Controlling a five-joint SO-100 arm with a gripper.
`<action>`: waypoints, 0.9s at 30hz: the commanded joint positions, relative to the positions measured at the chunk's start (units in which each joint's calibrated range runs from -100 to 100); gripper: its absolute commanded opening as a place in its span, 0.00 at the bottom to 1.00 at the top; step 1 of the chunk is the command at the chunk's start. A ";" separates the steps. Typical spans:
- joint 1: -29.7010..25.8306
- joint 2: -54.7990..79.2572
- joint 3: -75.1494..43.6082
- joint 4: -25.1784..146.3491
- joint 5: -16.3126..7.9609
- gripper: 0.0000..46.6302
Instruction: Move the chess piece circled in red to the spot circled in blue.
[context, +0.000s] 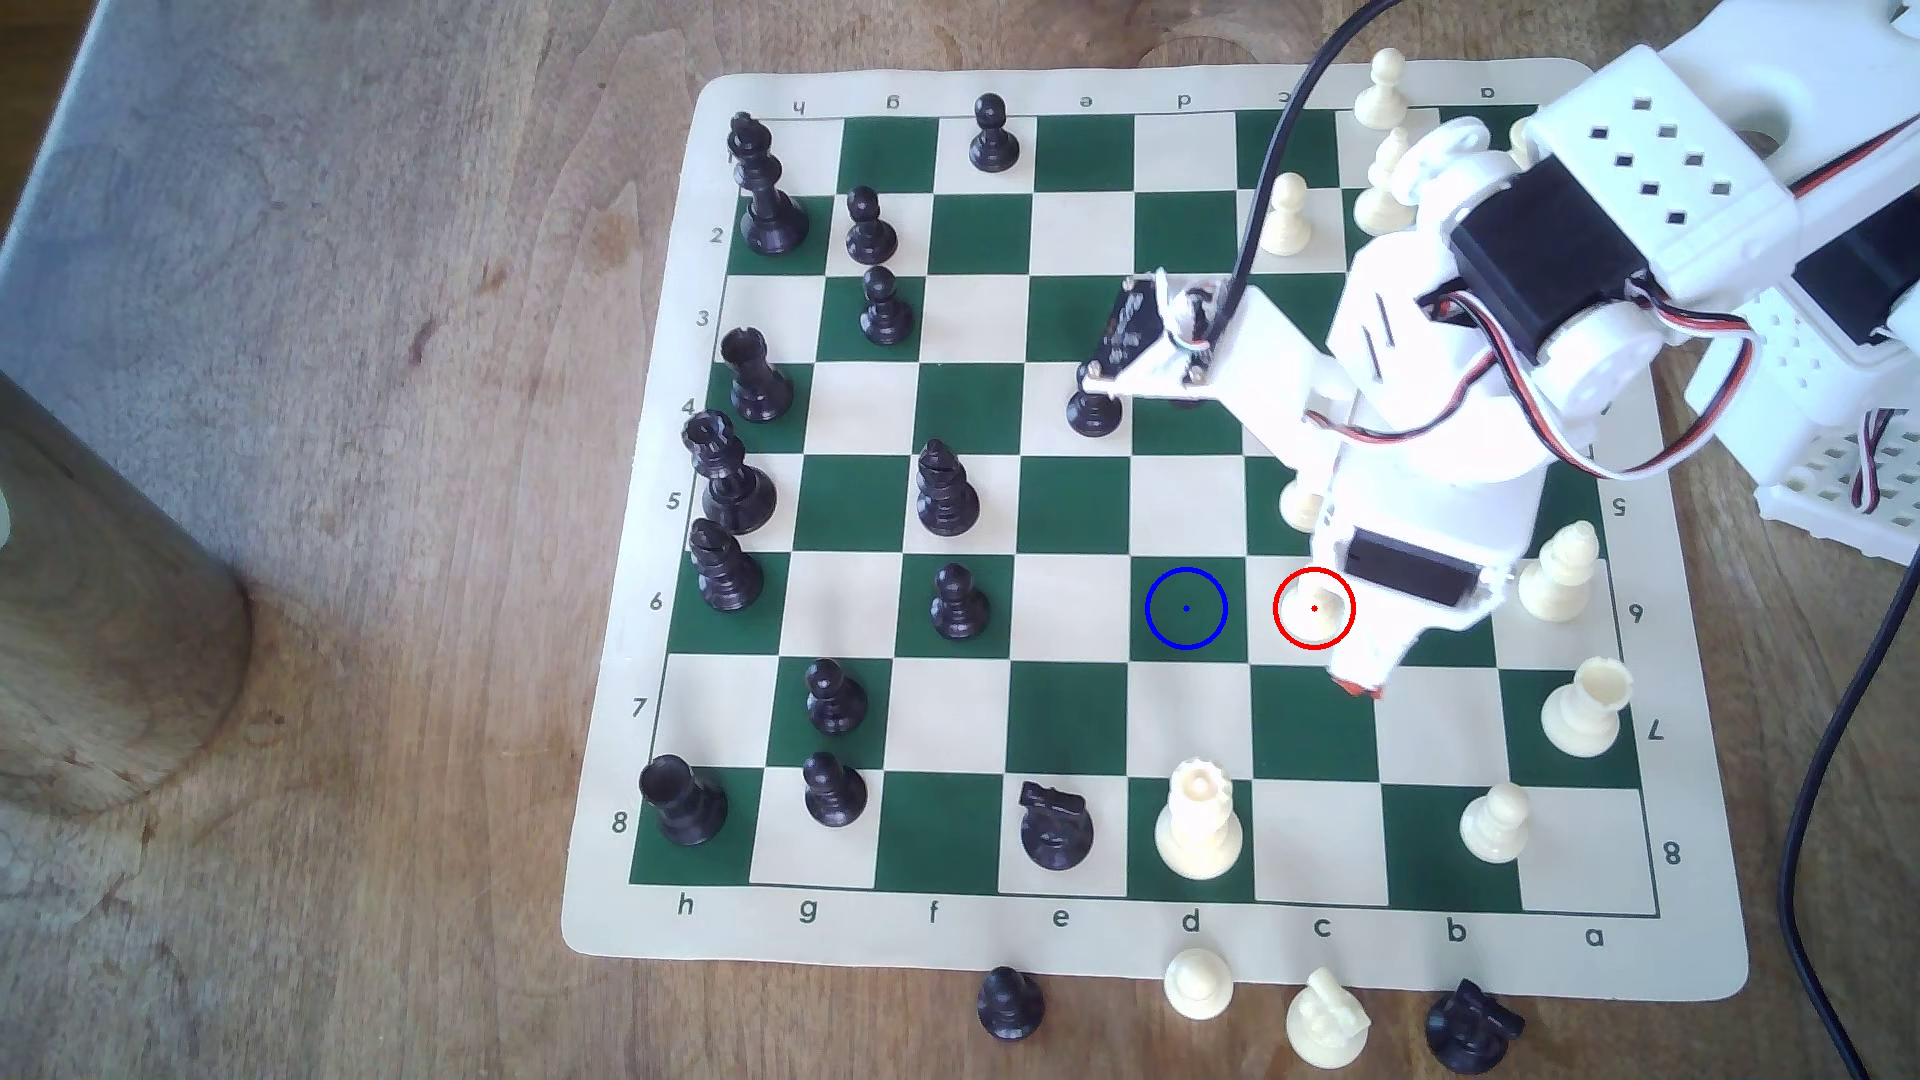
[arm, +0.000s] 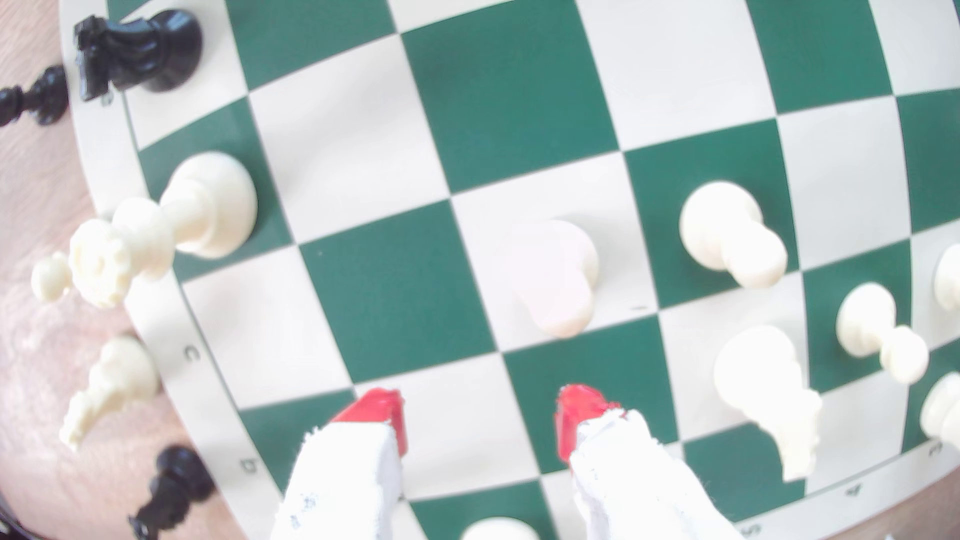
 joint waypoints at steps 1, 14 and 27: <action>0.89 -0.10 -3.18 -0.83 0.78 0.32; 4.64 4.99 -2.00 -5.34 2.34 0.30; 4.72 5.75 -1.82 -5.67 3.13 0.03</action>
